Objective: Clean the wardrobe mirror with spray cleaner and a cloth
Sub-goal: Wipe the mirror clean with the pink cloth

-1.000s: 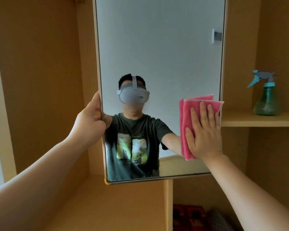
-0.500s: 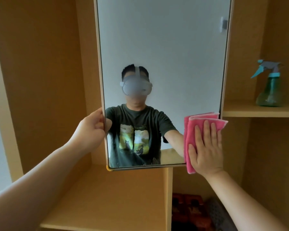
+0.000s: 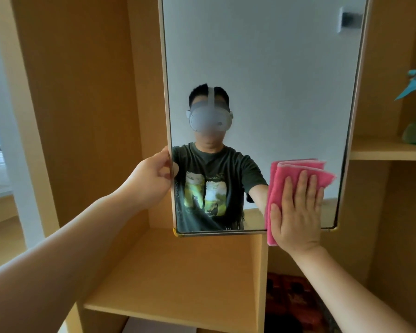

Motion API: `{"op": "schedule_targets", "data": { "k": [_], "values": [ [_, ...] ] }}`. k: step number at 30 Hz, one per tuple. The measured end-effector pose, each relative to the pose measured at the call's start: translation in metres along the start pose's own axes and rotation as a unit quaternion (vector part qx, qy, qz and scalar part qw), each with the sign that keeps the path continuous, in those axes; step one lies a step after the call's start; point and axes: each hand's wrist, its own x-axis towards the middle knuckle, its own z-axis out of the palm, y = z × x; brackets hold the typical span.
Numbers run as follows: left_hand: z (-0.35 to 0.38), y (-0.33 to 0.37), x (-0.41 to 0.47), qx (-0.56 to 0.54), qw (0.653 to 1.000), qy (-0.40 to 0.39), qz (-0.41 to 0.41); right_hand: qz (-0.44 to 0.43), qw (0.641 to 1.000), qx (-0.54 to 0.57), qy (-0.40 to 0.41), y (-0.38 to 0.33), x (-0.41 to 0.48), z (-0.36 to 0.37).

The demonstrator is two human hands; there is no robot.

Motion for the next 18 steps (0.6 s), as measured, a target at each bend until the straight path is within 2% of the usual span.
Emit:
{"op": "schedule_targets", "data": {
  "k": [3,7,13,18],
  "values": [
    [-0.003,0.003,-0.001,-0.001,1.000,-0.007,-0.002,0.000,1.000,0.002,0.000,-0.013,0.000,0.000],
    [-0.005,0.004,-0.002,-0.002,1.000,-0.024,0.005,-0.042,0.999,0.031,0.003,-0.055,0.002,0.004],
    [-0.008,0.004,0.000,0.053,0.998,-0.031,-0.001,-0.010,0.999,0.034,0.005,-0.091,0.003,0.008],
    [-0.009,0.008,-0.001,0.056,0.997,-0.049,-0.008,-0.065,0.997,0.046,0.010,-0.123,0.002,0.012]
  ]
}}
